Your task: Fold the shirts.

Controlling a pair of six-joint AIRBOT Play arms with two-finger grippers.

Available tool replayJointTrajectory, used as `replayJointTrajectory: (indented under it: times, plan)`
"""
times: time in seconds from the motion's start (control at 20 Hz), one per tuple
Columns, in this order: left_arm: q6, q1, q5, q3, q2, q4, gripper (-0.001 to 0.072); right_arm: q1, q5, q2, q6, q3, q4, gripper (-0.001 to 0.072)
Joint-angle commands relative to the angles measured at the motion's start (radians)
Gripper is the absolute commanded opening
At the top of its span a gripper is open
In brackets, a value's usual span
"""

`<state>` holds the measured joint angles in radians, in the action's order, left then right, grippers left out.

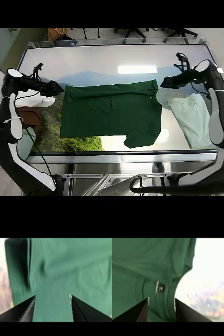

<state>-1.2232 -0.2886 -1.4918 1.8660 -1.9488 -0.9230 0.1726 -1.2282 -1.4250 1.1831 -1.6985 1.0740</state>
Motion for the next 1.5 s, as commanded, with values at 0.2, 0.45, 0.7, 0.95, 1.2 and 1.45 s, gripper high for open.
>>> replayJointTrajectory:
  times: [0.2,0.45,0.7,0.95,1.2,1.45]
  plan:
    - [-0.044,-0.113,-0.024,-0.65,0.378,-0.143,0.048,0.121,-0.15,0.371,0.158,0.493,0.033,0.0358]
    - [0.011,-0.138,0.201,-1.021,0.515,-0.147,0.048,0.165,-0.116,0.643,0.255,0.88,0.029,0.0362]
    - [0.012,-0.069,0.333,-1.093,0.517,-0.147,0.048,0.161,-0.012,0.673,0.234,1.136,-0.098,0.0497]
    - [0.027,0.01,0.344,-1.02,0.517,-0.149,0.0018,0.079,0.12,0.579,0.147,1.22,-0.222,0.0496]
    - [0.027,0.022,0.299,-0.957,0.517,-0.151,0.0018,0.013,0.169,0.475,0.01,1.218,-0.37,0.0489]
    - [0.026,0.022,0.243,-0.953,0.517,-0.159,0.0017,0.013,0.126,0.485,-0.032,1.174,-0.377,0.0016]
